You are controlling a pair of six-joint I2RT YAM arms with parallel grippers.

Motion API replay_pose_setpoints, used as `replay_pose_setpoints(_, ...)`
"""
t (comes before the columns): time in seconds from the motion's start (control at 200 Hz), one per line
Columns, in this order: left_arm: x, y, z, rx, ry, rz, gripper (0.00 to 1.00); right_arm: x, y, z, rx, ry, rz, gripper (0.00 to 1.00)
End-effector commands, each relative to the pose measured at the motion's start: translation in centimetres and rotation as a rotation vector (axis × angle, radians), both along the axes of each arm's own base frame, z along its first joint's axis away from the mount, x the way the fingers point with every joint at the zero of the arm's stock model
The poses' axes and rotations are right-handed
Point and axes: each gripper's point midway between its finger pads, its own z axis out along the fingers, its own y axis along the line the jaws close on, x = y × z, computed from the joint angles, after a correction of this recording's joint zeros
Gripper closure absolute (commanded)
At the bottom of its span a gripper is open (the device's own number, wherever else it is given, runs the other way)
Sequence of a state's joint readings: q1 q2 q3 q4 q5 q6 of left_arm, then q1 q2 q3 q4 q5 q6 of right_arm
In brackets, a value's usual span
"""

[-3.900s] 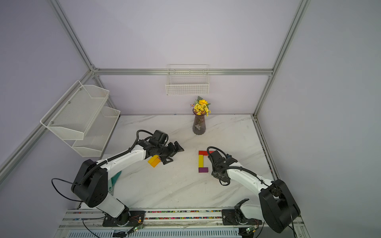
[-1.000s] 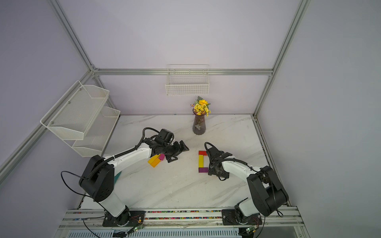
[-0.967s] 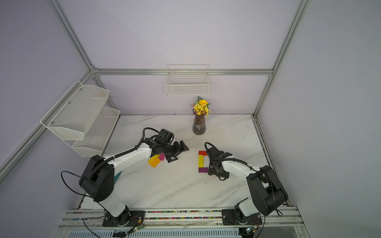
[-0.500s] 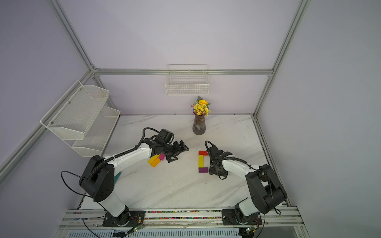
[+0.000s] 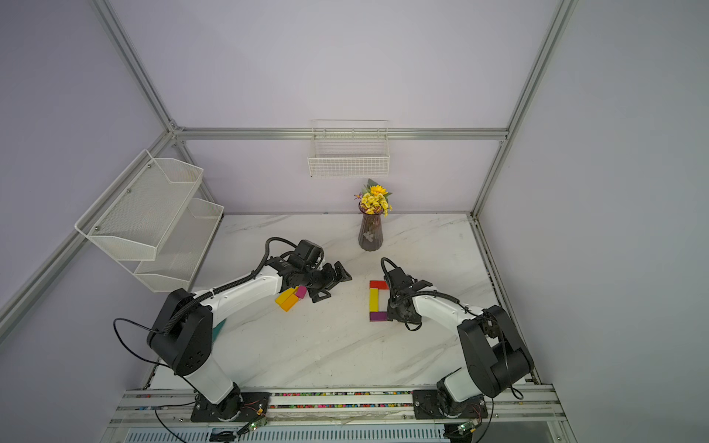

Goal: Assemble the letter c with building blocks
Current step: Assemble the building block at the center of the board.

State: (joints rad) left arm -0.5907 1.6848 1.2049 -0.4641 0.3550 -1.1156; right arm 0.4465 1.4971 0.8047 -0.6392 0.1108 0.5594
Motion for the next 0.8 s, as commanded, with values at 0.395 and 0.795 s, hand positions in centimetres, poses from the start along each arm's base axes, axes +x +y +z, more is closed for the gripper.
replay_pose_setpoints(0.395,0.7,-0.76,1.43,-0.031,-0.036,-0.005,0.0,1.08,0.63,-0.21,0.013,-0.01,0.022,0.53)
replay_pose_setpoints(0.795,0.83,-0.93,1.29,-0.032,-0.031,-0.006,0.0,0.54,0.43,-0.36,0.016,-0.001,0.019,0.48)
